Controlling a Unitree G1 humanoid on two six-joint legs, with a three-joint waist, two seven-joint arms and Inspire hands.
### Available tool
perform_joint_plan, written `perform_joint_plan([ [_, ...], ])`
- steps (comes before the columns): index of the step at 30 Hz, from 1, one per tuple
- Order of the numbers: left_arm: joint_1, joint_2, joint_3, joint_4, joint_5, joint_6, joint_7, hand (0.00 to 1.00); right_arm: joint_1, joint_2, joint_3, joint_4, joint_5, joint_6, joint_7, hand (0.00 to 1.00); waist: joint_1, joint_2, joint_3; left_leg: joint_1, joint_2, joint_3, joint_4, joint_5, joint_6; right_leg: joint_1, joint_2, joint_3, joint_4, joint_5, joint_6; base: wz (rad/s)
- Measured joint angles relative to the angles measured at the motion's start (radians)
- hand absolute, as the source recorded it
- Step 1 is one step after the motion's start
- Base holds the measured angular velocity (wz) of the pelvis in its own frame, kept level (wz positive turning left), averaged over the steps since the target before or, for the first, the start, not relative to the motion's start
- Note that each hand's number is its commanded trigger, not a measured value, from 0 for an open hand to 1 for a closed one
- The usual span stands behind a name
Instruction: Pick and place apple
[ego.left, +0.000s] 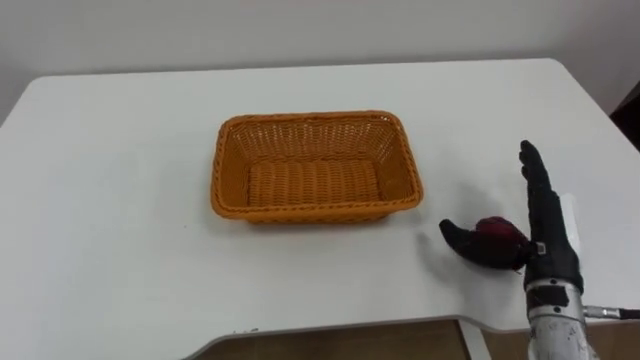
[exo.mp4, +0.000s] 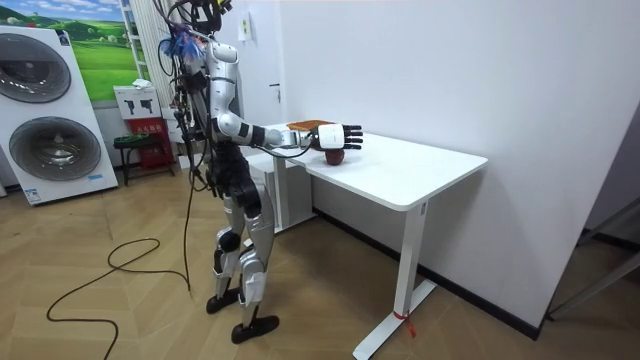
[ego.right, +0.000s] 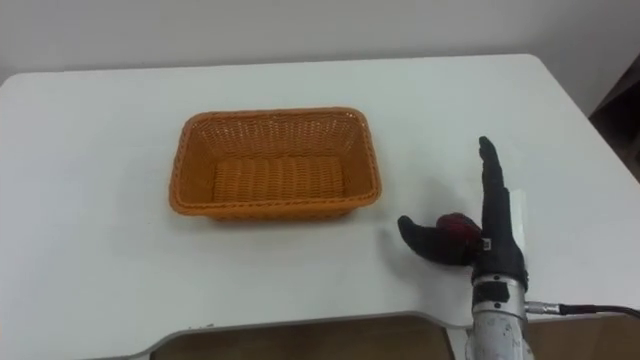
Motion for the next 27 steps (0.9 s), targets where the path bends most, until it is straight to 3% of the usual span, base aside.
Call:
perform_joint_plan([
  [26, -0.016, 0.010, -0.001, 0.004, -0.005, -0.012, 0.004, 0.00, 0.063, 0.000, 0.020, 0.062, -0.002, 0.009, 0.067, 0.00, -0.008, -0.018, -0.0003, 0.000, 0.001, 0.005, -0.003, 0.000, 0.000, -0.001, 0.000, 0.002, 0.000, 0.000, 0.000, 0.00],
  [27, -0.016, 0.010, -0.001, 0.004, -0.006, -0.014, 0.004, 0.00, 0.063, 0.000, 0.020, 0.063, -0.002, 0.009, 0.069, 0.27, -0.008, -0.019, -0.0002, 0.000, 0.001, 0.005, -0.003, 0.000, 0.000, -0.001, 0.000, 0.002, -0.001, 0.000, 0.000, 0.00],
])
